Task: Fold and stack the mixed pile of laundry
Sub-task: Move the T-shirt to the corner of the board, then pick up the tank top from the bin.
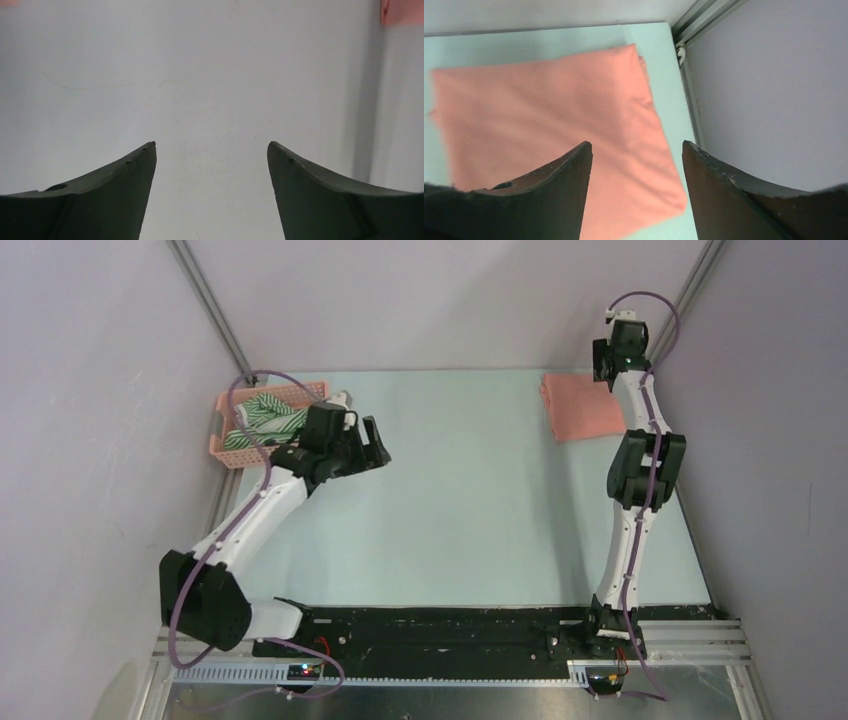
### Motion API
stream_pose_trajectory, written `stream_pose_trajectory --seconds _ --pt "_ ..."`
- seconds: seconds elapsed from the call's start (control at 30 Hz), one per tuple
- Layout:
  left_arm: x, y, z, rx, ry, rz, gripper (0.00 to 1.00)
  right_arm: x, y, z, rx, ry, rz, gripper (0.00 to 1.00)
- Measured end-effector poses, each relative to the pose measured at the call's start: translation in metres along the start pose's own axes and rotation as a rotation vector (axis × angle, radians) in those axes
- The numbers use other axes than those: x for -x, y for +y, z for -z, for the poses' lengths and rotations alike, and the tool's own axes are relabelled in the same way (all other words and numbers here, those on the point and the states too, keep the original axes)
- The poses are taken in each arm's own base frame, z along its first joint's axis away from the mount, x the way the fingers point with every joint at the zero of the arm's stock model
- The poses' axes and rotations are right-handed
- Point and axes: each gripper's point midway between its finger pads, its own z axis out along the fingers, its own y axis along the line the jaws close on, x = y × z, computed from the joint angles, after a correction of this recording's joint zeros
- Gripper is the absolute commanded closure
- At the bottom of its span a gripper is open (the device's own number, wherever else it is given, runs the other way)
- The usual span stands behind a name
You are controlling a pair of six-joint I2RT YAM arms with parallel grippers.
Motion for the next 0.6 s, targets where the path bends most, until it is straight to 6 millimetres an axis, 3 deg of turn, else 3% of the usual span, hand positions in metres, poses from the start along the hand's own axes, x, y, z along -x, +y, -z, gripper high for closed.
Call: stream_pose_trajectory --seconds 0.07,0.13,0.17,0.23,0.33,0.47,0.6 --pt "0.013 0.007 0.011 0.038 -0.062 0.004 0.02 0.01 0.005 0.03 0.029 0.004 -0.034 0.24" --pt "0.031 0.017 0.024 0.089 -0.137 0.016 0.01 0.027 0.011 0.067 0.065 -0.007 -0.073 0.19" --pt "0.04 0.022 0.03 0.115 -0.172 0.022 0.01 0.036 0.014 0.086 0.086 -0.019 -0.096 0.08" --pt "0.058 0.033 0.042 0.162 -0.24 0.04 0.0 0.052 0.024 0.127 0.161 -0.041 -0.16 0.02" --pt "0.088 0.055 0.06 0.23 -0.326 0.067 0.0 0.064 0.049 0.192 0.363 -0.061 -0.269 0.01" --pt "0.117 0.081 0.077 0.299 -0.382 0.092 0.02 0.043 0.074 0.258 0.566 -0.026 -0.376 0.01" --pt "0.14 0.125 0.085 0.404 -0.404 0.135 0.11 0.006 0.105 0.298 0.722 0.054 -0.44 0.05"
